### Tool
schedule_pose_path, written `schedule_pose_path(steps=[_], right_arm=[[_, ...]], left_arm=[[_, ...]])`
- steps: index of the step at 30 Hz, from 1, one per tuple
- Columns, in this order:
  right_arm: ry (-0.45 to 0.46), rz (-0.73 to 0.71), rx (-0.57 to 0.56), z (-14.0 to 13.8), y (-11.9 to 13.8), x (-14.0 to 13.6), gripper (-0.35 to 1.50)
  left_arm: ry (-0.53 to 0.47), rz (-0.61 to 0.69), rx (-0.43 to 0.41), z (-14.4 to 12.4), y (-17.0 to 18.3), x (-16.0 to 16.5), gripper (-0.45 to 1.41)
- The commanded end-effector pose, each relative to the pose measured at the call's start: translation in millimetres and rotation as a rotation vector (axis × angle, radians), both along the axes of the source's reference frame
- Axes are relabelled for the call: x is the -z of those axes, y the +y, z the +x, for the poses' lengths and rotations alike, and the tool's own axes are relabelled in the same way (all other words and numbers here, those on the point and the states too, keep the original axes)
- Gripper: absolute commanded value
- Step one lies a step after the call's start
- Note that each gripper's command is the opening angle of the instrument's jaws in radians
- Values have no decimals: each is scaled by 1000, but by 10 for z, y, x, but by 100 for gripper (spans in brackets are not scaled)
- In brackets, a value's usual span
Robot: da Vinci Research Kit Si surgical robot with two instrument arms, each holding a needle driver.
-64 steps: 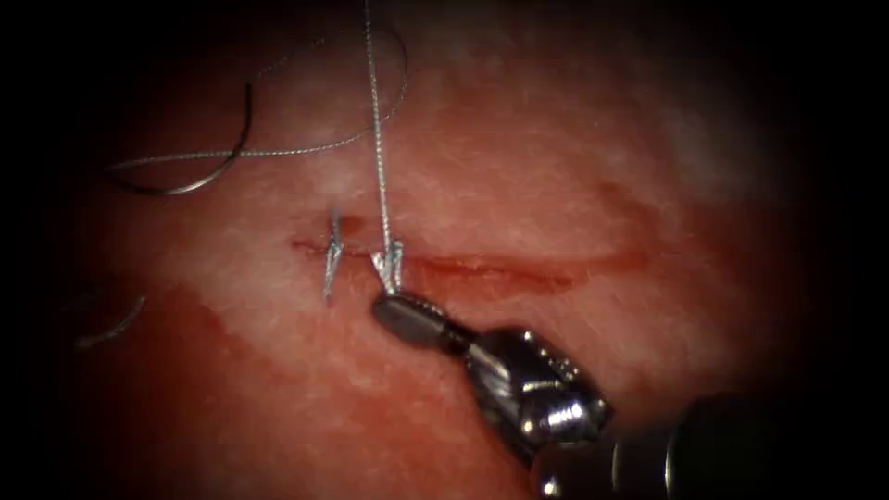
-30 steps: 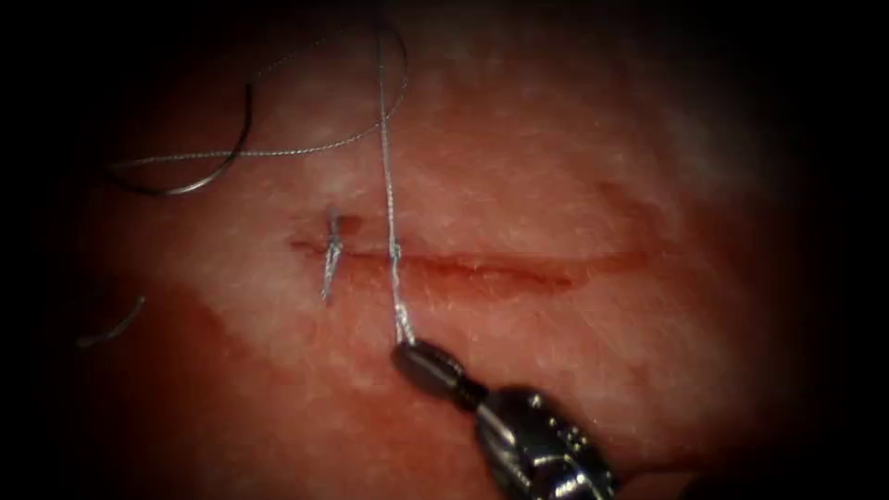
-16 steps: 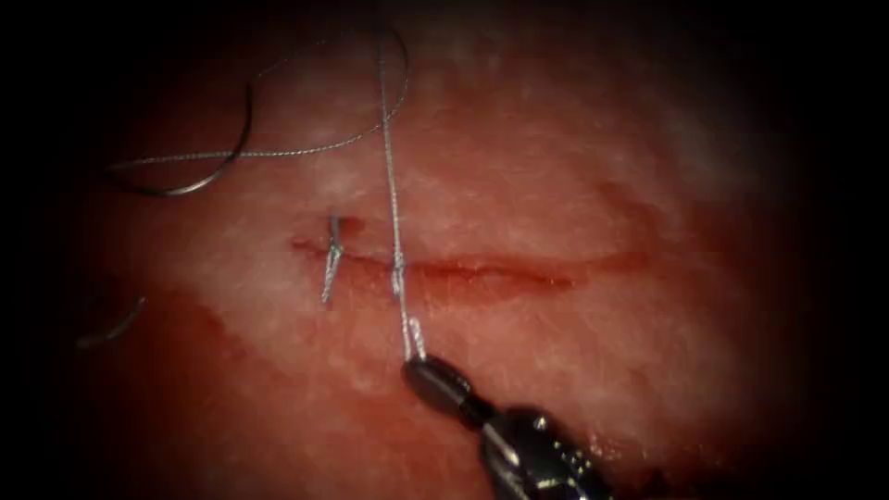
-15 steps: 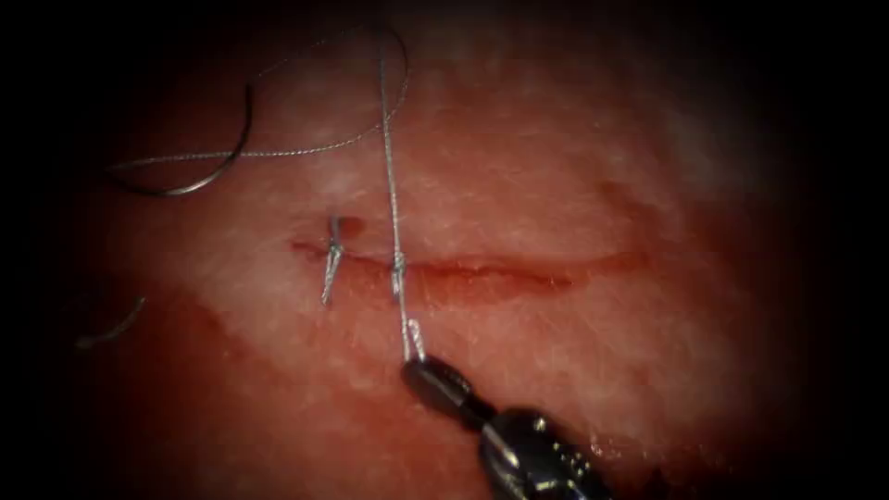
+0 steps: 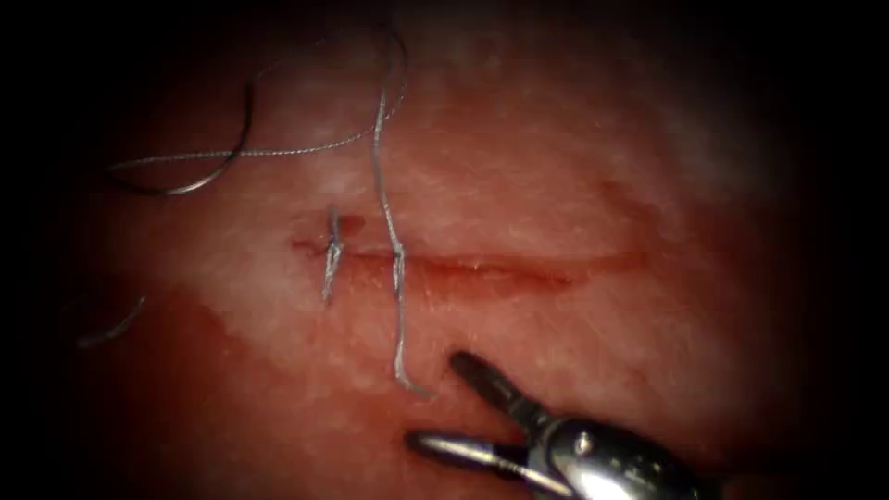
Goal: Wound Closure
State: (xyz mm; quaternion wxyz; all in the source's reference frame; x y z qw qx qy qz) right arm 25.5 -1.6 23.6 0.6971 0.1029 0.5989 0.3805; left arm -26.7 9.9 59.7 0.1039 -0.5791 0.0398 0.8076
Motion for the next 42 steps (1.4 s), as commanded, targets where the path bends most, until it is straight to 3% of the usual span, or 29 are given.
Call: schedule_pose_path(steps=[1, 5, 15, 23, 42], right_arm=[[5, 11, 1, 5, 4, 1, 128], [-16, 35, 8, 11, 42, -7, 126], [-70, 19, 14, 45, 84, -44, 131], [-111, -4, 34, 61, 87, -76, 131], [-139, -60, 34, 89, 94, -93, 125]], left_arm=[[-5, 1, -1, -7, -11, 5, -45], [-48, 1, -9, -11, -24, 52, -45], [-89, 10, -31, -19, -39, 111, -45], [-101, 5, -42, -20, -46, 112, -45], [-106, 1, -47, -20, -53, 113, -45]])
